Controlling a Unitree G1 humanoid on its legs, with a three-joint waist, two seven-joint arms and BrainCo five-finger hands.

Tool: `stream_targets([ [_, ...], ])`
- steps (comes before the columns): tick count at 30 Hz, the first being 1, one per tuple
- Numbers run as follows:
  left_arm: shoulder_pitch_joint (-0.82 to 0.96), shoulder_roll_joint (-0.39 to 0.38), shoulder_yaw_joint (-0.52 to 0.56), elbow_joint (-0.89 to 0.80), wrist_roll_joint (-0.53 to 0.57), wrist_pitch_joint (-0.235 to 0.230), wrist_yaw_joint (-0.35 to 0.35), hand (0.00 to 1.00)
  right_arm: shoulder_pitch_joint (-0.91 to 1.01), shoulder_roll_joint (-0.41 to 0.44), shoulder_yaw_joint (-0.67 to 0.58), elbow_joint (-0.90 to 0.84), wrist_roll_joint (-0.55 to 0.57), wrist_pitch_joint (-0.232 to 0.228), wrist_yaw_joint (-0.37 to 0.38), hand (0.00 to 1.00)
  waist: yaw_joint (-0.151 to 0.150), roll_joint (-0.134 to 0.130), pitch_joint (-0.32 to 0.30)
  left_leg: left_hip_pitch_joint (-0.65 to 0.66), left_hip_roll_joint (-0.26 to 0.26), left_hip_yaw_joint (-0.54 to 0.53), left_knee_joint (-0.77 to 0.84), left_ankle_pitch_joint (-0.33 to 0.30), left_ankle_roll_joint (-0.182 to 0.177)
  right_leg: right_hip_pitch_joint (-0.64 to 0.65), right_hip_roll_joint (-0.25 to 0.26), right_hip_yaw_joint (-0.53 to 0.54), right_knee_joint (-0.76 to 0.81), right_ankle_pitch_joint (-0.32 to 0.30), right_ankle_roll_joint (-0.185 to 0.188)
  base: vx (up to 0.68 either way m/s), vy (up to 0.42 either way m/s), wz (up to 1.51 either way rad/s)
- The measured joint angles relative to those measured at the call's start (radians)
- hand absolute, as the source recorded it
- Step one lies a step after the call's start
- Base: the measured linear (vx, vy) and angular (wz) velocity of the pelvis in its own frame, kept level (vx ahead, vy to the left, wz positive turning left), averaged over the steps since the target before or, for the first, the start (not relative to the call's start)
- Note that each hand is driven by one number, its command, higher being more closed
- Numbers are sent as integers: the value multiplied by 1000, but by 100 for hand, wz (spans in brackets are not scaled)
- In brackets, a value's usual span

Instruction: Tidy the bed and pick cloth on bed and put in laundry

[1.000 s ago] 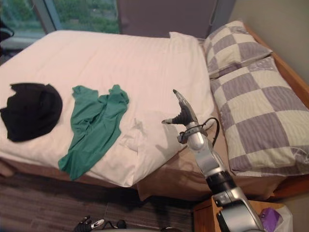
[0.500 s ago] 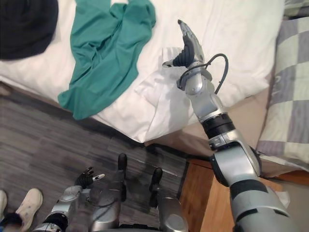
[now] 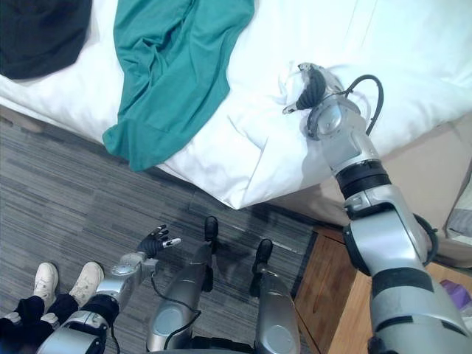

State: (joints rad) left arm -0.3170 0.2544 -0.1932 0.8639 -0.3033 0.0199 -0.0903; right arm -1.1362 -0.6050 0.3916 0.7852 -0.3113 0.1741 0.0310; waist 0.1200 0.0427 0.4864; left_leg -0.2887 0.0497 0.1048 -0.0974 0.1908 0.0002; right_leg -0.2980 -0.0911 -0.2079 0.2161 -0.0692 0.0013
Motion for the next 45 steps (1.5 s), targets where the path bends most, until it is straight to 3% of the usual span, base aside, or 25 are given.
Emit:
stream_targets([
  [6, 0, -4, 1, -20, 2, 51, 8, 0, 79, 57, -50, 6, 132, -10, -90, 100, -4, -10, -6, 45, 6, 25, 0, -4, -5, 32, 5, 19, 4, -4, -3, 25, -32, -12],
  [10, 1, -6, 4, -23, 11, 65, 15, 0, 213, 118, -125, -101, 214, -53, -174, 100, -18, -30, -18, 72, 11, 50, -1, -11, -9, 50, 10, 43, -2, -4, -3, 38, -32, -22],
  [15, 34, -5, 6, -22, 41, 85, 33, 0, 455, 216, -194, -278, 289, -66, -242, 100, -50, -82, -54, 139, 22, 85, -4, -33, -17, 113, 23, 72, -29, -2, -1, 44, -30, -26],
  [16, 58, -13, 5, -18, 46, 90, 34, 0, 537, 245, -212, -321, 309, -67, -254, 100, -57, -103, -82, 155, 23, 106, -1, -41, -23, 123, 27, 88, -39, -1, 1, 72, -19, -31],
  [20, 129, -54, 2, -9, 61, 98, 43, 0, 764, 324, -296, -409, 367, -75, -307, 100, -82, -118, -142, 222, 23, 157, -3, -67, -33, 193, 30, 134, -89, 11, 17, 87, -1, -35],
  [21, 141, -61, 1, -5, 61, 98, 47, 0, 798, 333, -304, -417, 368, -77, -314, 0, -85, -116, -154, 233, 23, 165, -4, -71, -37, 204, 31, 141, -98, 13, 19, 91, 8, -36],
  [26, 251, -108, -4, 49, 63, 59, 54, 0, 1057, 403, -363, -454, 458, -181, -319, 0, -135, -83, -264, 319, 26, 216, -7, -116, -35, 288, 37, 183, -149, 14, 22, 97, -4, -33],
  [30, 310, -143, -42, 52, 62, 55, 52, 0, 1148, 451, -435, -442, 550, -211, -264, 0, -159, -45, -310, 362, 26, 225, -7, -135, -34, 337, 38, 192, -171, 8, 29, 67, -7, -11],
  [34, 350, -146, -38, 43, 62, 52, 43, 0, 1210, 500, -495, -357, 641, -251, -239, 0, -162, -37, -321, 386, 29, 225, -7, -149, -40, 369, 41, 191, -186, 3, 31, 67, -14, -1],
  [39, 392, -136, 8, 19, 61, 32, 9, 0, 1299, 553, -591, -341, 882, -380, -172, 0, -174, -37, -326, 401, 32, 244, -7, -159, -46, 377, 43, 198, -192, 5, 27, 62, -7, -11],
  [45, 461, -133, 69, -11, 59, 12, -1, 0, 1397, 596, -750, -569, 1044, -453, -199, 0, -189, -24, -356, 420, 39, 281, -7, -176, -53, 378, 49, 222, -189, 3, 30, 45, -11, -17],
])
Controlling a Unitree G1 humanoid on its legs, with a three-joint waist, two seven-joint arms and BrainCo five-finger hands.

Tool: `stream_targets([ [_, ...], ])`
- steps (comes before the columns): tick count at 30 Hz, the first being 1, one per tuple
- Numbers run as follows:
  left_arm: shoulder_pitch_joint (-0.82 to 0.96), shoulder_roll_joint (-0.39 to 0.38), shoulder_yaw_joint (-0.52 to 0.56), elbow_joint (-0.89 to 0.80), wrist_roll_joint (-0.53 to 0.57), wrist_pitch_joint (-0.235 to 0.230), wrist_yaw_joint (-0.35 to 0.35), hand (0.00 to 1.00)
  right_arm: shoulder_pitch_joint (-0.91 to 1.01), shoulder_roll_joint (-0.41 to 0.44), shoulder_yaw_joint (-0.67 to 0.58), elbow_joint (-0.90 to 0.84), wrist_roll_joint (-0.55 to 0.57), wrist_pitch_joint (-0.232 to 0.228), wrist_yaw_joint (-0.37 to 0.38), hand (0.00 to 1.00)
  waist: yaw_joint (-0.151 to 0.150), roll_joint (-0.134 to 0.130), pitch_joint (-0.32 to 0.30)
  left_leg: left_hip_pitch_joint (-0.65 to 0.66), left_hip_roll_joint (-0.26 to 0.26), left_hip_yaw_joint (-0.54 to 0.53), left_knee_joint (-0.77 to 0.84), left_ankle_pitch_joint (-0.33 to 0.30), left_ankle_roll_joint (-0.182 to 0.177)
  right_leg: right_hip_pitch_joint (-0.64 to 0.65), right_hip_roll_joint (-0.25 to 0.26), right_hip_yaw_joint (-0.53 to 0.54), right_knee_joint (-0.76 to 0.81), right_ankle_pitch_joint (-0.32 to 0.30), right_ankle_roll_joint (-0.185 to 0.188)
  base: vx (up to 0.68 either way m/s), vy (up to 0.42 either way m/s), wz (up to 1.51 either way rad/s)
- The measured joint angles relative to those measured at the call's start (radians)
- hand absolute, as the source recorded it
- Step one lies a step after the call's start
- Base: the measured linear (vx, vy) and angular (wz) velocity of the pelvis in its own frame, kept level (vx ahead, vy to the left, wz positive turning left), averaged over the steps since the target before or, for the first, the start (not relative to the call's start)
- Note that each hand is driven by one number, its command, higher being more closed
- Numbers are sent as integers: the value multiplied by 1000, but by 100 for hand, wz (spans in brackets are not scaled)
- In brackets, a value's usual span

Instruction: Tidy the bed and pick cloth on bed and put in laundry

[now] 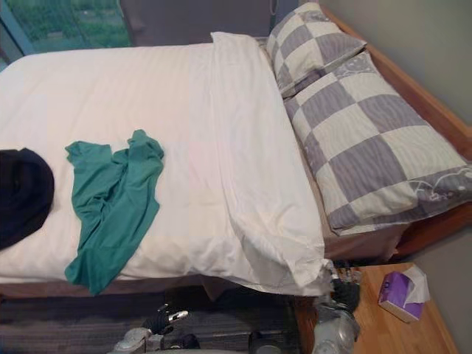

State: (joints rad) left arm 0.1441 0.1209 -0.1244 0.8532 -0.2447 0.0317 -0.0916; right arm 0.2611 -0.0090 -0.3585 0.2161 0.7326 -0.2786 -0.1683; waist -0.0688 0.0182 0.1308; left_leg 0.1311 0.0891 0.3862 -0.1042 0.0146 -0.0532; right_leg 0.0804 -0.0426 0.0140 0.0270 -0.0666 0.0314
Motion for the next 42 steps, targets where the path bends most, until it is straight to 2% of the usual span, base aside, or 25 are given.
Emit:
stream_targets([
  [2, 33, -13, 22, -15, -6, -1, -14, 0, 26, -2, -76, -130, 33, -26, 1, 0, 1, 2, -7, 8, 5, 17, 0, -10, -2, 1, 3, 7, 9, -6, 0, -8, -17, -17],
  [6, 66, -19, 28, -21, -12, -1, -17, 0, 28, -6, -140, -273, 32, -35, 0, 0, 0, -7, -48, 8, 7, 18, 0, -19, -6, 0, 3, 6, 12, -11, -5, -2, -5, -2],
  [10, 79, -18, 27, -37, -21, -8, -16, 0, -22, -10, -121, -359, 58, -35, 27, 0, 2, -10, -53, 5, 3, 10, 0, -19, -7, -5, 0, 2, 23, -18, -4, -20, 0, 5],
  [12, 79, -13, 14, -37, -21, -15, -15, 0, -74, -22, -80, -389, 109, -39, 83, 0, 2, -9, -55, -8, -3, -12, 0, -16, -3, -11, -6, -7, 25, -21, 0, -22, 10, 19],
  [13, 79, -9, 10, -37, -22, -17, -15, 0, -85, -31, -66, -392, 129, -43, 104, 100, 3, -9, -54, -13, -5, -15, 0, -14, -1, -14, -8, -11, 26, -21, 0, -3, 15, 24],
  [15, 75, -6, 2, -36, -21, -14, -13, 0, -151, -65, 1, -392, 190, -43, 170, 100, 5, -3, -57, -22, -14, -41, 0, -4, 13, -18, -16, -31, 33, -24, 5, 18, 12, 26],
  [19, 57, 10, -42, -37, -20, -7, -12, 0, -268, -109, 88, -378, 259, -50, 223, 100, 15, -1, -45, -50, -29, -76, 2, 11, 28, -44, -32, -55, 59, -32, 7, 3, 29, 30],
  [20, 32, 15, -49, -36, -20, -1, -11, 0, -342, -131, 116, -352, 281, -66, 240, 100, 28, 3, -12, -71, -35, -82, 6, 18, 35, -70, -37, -55, 81, -34, 7, -65, 44, 12],
  [23, -53, 42, -71, -35, -42, -6, -10, 0, -563, -190, 142, -266, 306, -99, 245, 100, 29, 11, 103, -140, -49, -104, 7, 43, 46, -168, -50, -59, 154, -44, 13, -150, 42, 26],
  [25, -133, 41, -70, -35, -84, -21, -8, 0, -749, -255, 144, -225, 336, -102, 244, 100, 38, 28, 220, -238, -62, -117, 19, 74, 63, -275, -64, -64, 203, -41, 14, -184, 46, 35],
  [27, -152, 40, -70, -35, -102, -25, 5, 0, -806, -263, 156, -219, 358, -102, 244, 100, 44, 40, 257, -272, -66, -117, 21, 84, 68, -313, -66, -62, 216, -36, 15, -99, 23, 17],
  [28, -173, 36, -70, -34, -120, -30, 21, 0, -842, -278, 180, -208, 385, -101, 244, 100, 58, 54, 279, -318, -71, -116, 21, 99, 80, -366, -71, -59, 228, -32, 13, -16, 17, 12],
  [32, -228, 9, -60, -23, -138, -64, 60, 0, -871, -272, 234, -146, 450, -102, 242, 100, 89, 80, 298, -426, -76, -104, 26, 116, 83, -497, -83, -49, 275, -33, 11, 62, -10, 11],
  [33, -249, -6, -60, -25, -139, -69, 71, 0, -876, -260, 249, -132, 468, -105, 240, 100, 90, 92, 307, -460, -76, -103, 37, 118, 83, -535, -87, -49, 292, -34, 10, 84, -31, 13],
  [36, -269, -51, -35, -47, -139, -88, 96, 0, -874, -201, 257, -111, 508, -125, 261, 100, 89, 103, 338, -495, -79, -85, 45, 116, 80, -593, -93, -37, 333, -46, 6, 78, -32, -4],
  [38, -290, -81, -30, -51, -168, -92, 103, 0, -846, -188, 260, -99, 585, -144, 315, 100, 87, 103, 363, -500, -81, -65, 55, 110, 71, -617, -98, -25, 364, -58, 1, 62, -49, -15],
  [42, -330, -110, -19, -51, -200, -95, 120, 0, -754, -161, 245, -98, 755, -164, 512, 100, 68, 102, 368, -512, -82, -49, 54, 106, 59, -657, -101, -15, 403, -80, -4, 53, -64, -7],
])
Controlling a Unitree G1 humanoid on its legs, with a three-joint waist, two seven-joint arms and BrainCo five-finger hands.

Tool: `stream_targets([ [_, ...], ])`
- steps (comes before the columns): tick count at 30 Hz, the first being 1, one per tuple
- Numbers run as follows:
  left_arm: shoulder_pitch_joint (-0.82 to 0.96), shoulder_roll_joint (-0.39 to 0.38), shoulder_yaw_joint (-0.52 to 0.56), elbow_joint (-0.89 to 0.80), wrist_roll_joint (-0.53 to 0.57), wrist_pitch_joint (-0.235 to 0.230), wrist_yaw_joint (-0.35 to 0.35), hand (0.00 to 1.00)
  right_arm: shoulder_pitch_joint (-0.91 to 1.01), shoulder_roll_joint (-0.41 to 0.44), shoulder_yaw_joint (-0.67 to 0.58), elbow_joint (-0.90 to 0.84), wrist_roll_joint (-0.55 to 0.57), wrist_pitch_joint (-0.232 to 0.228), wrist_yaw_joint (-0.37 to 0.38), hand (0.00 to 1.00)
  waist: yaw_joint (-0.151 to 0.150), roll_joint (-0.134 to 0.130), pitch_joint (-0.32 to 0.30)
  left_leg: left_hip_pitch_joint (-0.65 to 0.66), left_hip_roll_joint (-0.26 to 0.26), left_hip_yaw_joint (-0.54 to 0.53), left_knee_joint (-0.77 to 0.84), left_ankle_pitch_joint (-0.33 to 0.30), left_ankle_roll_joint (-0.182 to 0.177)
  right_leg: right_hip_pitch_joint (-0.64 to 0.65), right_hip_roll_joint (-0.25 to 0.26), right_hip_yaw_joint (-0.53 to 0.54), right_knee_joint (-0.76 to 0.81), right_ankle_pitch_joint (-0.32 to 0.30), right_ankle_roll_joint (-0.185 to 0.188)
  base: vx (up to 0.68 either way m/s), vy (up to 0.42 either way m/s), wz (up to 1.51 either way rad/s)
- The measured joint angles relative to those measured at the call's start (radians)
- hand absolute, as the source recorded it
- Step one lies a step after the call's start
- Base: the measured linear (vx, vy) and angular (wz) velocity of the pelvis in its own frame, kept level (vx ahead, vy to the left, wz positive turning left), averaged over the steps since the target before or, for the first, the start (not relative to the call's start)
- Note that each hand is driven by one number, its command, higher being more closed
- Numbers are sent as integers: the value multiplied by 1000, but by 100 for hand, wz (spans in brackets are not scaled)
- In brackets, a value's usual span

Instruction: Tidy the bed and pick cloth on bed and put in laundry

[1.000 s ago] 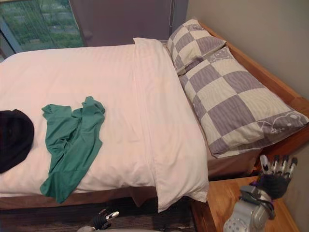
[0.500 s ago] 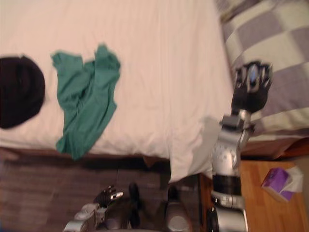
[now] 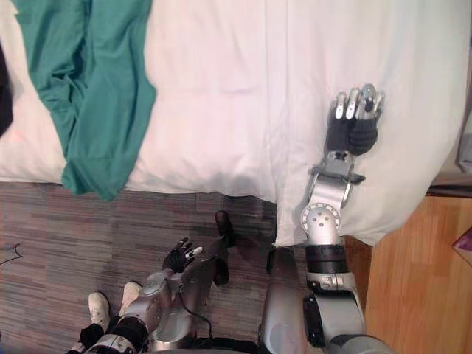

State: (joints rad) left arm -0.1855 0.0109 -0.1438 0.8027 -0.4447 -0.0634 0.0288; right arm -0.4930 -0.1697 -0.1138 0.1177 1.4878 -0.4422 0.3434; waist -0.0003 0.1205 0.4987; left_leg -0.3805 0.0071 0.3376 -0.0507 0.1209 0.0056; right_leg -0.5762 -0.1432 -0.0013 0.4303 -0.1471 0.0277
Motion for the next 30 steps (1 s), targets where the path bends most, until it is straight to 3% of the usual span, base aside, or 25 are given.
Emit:
stream_targets([
  [5, -31, -23, 48, 6, -17, -12, 0, 0, 133, 54, -18, -3, 51, 53, 185, 100, -29, -2, 1, 2, 0, 18, 0, -5, -17, -17, 0, 14, 19, -9, -1, 29, -54, -7],
  [8, -37, -43, 79, 9, -18, -20, 3, 0, 263, 91, -27, 9, 51, 77, 235, 100, -41, -12, 4, 21, 0, 40, -1, -11, -25, -6, 2, 29, 19, -9, -1, 41, -43, -16],
  [10, -39, -50, 95, 21, -34, -28, 5, 0, 343, 109, -37, 79, 59, 90, 242, 100, -46, -18, 7, 39, 0, 56, -2, -16, -30, 8, 6, 42, 12, -8, 0, 54, -35, -29],
  [16, -37, -63, 155, 48, -57, -31, 21, 0, 547, 122, -83, 321, 76, 189, 227, 100, -78, -38, 8, 119, 14, 111, -3, -44, -27, 83, 30, 76, -31, 2, 12, 66, -28, -35],
  [18, -34, -58, 156, 49, -57, -31, 21, 0, 580, 122, -81, 380, 37, 231, 219, 100, -93, -61, 3, 159, 25, 125, 0, -57, -25, 128, 41, 81, -52, 6, 16, 84, -36, -29],
  [22, -20, -61, 156, 50, -56, -31, 19, 0, 605, 125, -69, 431, -33, 273, 219, 100, -90, -98, -23, 199, 36, 145, 4, -66, -27, 179, 48, 80, -74, 7, 15, 96, -43, -10],
  [25, 24, -42, 173, 51, -54, -25, 11, 0, 610, 142, -68, 436, -43, 238, 173, 100, -80, -126, -60, 232, 51, 155, 31, -88, -27, 234, 53, 76, -95, 7, 15, 106, -52, -7],
  [27, 82, -38, 208, 62, -42, -12, -4, 0, 630, 147, -121, 404, 30, 149, 117, 100, -61, -132, -124, 269, 67, 189, 48, -116, -30, 289, 61, 76, -123, 7, 15, 108, -36, -16],
  [28, 95, -38, 220, 68, -36, -10, -9, 0, 631, 147, -145, 388, 48, 130, 110, 100, -60, -131, -131, 283, 71, 197, 55, -127, -24, 309, 64, 74, -132, 7, 15, 111, -19, -23],
  [30, 155, -31, 241, 88, -10, 11, -30, 0, 658, 143, -240, 230, 83, 46, 108, 100, -57, -131, -167, 335, 79, 216, 71, -167, -31, 373, 65, 76, -156, 4, 15, 80, -9, -25],
])
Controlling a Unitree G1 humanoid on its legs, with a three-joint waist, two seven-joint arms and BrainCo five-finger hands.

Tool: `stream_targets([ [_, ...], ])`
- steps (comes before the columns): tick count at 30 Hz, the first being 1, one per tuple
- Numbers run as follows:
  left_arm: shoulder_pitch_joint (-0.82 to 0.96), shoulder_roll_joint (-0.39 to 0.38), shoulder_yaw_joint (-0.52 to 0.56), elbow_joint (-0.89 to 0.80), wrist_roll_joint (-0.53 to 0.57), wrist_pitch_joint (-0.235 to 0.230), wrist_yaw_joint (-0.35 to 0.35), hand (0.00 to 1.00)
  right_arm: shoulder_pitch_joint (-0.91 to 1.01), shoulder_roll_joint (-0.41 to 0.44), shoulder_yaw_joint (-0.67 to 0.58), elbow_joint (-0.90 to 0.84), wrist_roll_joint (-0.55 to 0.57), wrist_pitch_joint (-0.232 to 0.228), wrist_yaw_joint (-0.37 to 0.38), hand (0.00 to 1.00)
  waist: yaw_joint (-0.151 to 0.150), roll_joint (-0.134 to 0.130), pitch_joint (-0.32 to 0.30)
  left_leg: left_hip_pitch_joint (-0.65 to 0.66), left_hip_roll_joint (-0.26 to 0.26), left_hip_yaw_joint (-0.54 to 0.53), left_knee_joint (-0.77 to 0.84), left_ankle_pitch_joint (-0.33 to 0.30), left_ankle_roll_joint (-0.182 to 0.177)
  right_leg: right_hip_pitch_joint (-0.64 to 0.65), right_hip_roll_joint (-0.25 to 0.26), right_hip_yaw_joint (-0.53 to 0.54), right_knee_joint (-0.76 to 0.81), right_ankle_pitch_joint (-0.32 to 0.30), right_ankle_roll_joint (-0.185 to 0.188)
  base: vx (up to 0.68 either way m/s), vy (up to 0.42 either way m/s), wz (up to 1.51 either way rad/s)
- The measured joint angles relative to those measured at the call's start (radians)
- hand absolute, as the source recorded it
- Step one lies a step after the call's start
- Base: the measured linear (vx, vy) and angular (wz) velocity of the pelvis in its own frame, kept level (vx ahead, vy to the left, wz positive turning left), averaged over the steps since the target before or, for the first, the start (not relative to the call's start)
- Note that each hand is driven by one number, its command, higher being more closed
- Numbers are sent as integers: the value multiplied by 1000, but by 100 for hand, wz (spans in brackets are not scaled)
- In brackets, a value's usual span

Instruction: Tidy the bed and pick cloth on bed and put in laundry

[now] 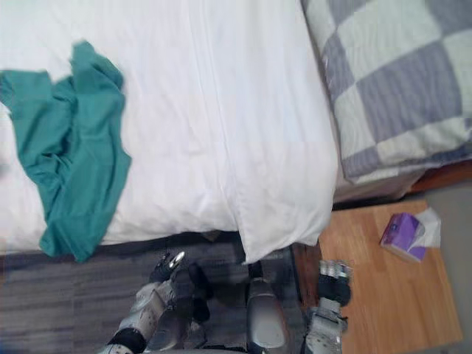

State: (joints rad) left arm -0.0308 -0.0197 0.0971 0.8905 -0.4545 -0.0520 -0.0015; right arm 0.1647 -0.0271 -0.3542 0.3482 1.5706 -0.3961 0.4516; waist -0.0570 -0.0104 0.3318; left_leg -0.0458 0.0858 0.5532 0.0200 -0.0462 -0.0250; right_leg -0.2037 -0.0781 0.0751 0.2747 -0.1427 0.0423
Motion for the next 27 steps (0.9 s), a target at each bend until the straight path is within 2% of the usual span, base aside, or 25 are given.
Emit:
stream_targets([
  [2, 38, 3, 2, 0, 16, 16, -12, 0, 41, -14, -43, -160, 0, -36, 36, 100, -3, -1, -26, 22, 0, 11, 1, -17, 0, 31, -5, -3, -12, -4, 0, 75, 9, -6],
  [3, 42, 5, 3, -4, 16, 20, -18, 0, 55, -19, -51, -211, -6, -38, 50, 100, -4, -2, -29, 33, -1, 11, 0, -21, 0, 46, -7, -8, -17, -6, 1, 88, 14, 3],
  [4, 52, 10, 4, -3, 16, 32, -29, 0, 77, -25, -64, -311, -50, -18, 103, 100, -3, -12, -50, 49, -3, 9, 1, -26, 1, 66, -11, -15, -18, -12, 0, 89, 2, 8],
  [6, 61, 19, 3, -3, 19, 47, -43, 0, 80, -24, -62, -377, -110, 27, 169, 100, -3, -27, -67, 66, -4, -5, 2, -27, 3, 89, -15, -39, -21, -14, 1, 87, -15, 18],
  [7, 65, 21, -4, -3, 40, 48, -46, 0, 78, -21, -30, -408, -139, 68, 224, 100, -2, -36, -83, 64, -6, -20, 2, -26, 4, 97, -21, -59, -24, -15, 2, 79, -19, 30],
  [9, 65, 24, -18, -4, 55, 47, -46, 0, 68, -21, 11, -432, -164, 101, 266, 100, 0, -37, -83, 64, -11, -38, 1, -25, 6, 105, -28, -73, -28, -16, 2, 58, -5, 32],
  [11, 64, 29, -55, -4, 69, 39, -44, 0, 25, -21, 126, -454, -214, 144, 319, 100, 14, -30, -82, 48, -22, -64, 1, -20, 12, 102, -39, -91, -32, -19, 7, 42, 18, 35],
  [13, 62, 34, -91, -5, 74, 28, -42, 0, -28, -23, 199, -454, -240, 151, 324, 100, 22, -22, -82, 22, -30, -83, 2, -15, 19, 84, -48, -107, -34, -19, 7, 7, 19, 40],
  [16, 38, 48, -146, -5, 73, -1, -42, 0, -186, -31, 294, -437, -280, 139, 308, 100, 39, 11, -49, -39, -49, -129, 1, 7, 38, 45, -66, -137, -33, -17, 8, 6, 30, 48],
  [18, 4, 54, -178, -5, 72, -18, -42, 0, -342, -57, 357, -374, -310, 118, 251, 100, 58, 39, 7, -79, -57, -155, 12, 16, 48, 23, -73, -146, -31, -13, 13, -32, 36, 35],
  [20, -18, 61, -184, -2, 72, -26, -41, 0, -445, -74, 409, -302, -320, 96, 200, 100, 73, 51, 26, -140, -58, -172, 24, 28, 54, -26, -75, -155, -28, -5, 15, -31, 19, 41],
  [23, -57, 69, -186, -1, 72, -33, -39, 0, -568, -73, 442, -180, -307, 69, 133, 100, 90, 65, 69, -225, -58, -208, 33, 50, 60, -92, -78, -183, -18, 0, 13, -9, 7, 45],
  [24, -75, 64, -186, -2, 72, -36, -36, 0, -587, -69, 450, -155, -297, 55, 123, 100, 108, 72, 83, -249, -58, -212, 34, 56, 60, -115, -79, -187, -13, 0, 12, 0, 3, 32],
  [27, -98, 49, -184, -5, 71, -46, -30, 0, -607, -57, 485, -119, -235, 41, 127, 100, 118, 87, 108, -290, -61, -221, 32, 69, 56, -149, -83, -199, -12, 3, 8, 37, 9, 20],
])
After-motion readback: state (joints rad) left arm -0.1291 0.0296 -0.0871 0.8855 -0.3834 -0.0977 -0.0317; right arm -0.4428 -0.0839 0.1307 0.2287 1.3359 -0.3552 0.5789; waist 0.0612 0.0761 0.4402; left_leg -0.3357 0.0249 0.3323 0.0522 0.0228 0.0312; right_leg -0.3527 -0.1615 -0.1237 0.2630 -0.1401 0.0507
